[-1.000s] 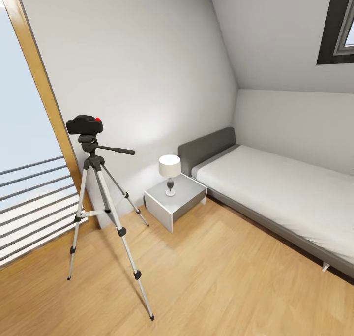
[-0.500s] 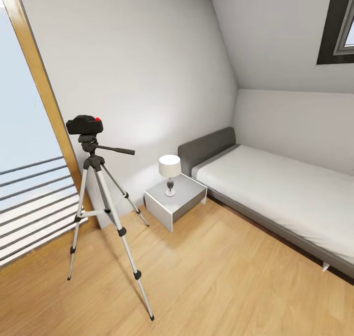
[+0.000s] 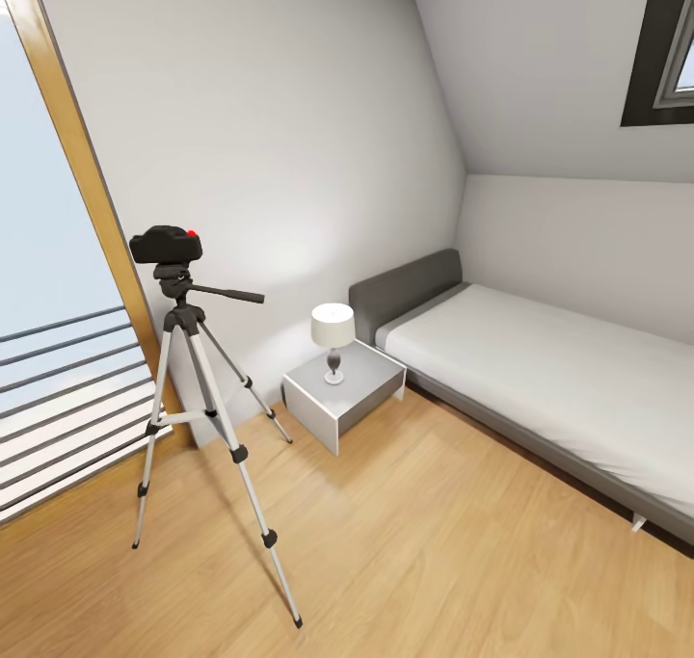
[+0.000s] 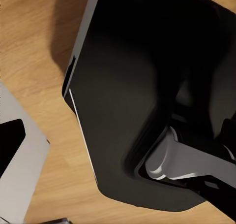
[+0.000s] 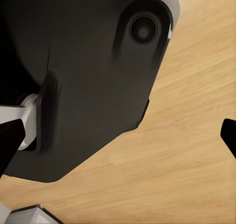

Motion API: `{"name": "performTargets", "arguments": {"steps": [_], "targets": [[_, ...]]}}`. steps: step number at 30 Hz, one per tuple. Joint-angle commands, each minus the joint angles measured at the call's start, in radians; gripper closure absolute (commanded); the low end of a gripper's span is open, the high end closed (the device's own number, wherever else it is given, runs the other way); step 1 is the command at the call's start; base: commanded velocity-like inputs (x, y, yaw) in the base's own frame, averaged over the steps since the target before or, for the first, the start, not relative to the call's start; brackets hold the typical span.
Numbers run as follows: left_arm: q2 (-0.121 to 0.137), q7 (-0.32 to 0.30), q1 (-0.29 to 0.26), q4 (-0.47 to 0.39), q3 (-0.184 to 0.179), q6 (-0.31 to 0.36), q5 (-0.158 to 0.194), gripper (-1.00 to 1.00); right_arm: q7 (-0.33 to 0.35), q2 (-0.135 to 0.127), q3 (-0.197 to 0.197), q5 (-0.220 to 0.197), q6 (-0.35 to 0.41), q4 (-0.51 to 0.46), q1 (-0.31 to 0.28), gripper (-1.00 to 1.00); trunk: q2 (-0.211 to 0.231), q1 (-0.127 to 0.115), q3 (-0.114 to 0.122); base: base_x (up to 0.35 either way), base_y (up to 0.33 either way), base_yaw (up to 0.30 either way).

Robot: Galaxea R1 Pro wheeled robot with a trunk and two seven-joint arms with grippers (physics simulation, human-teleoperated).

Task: Attach the digital camera to the camera tripod in the bedroom.

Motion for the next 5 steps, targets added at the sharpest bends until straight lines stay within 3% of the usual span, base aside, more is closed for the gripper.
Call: {"name": "performTargets", "arguments": {"steps": [1, 5], "targets": [[0.001, -0.002, 0.0, -0.001, -0.007, 0.004, 0.009, -1.0, 0.003, -0.001, 0.008, -0.007, 0.006, -0.003, 0.0, -1.0, -0.001, 0.0, -0.001, 0.0, 0.0, 0.0], [0.0, -0.002, 0.0, -0.001, -0.007, 0.004, 0.009, -1.0, 0.003, -0.001, 0.007, -0.006, 0.006, -0.003, 0.001, -1.0, -0.001, 0.0, -0.001, 0.0, 0.0, 0.0]]}}
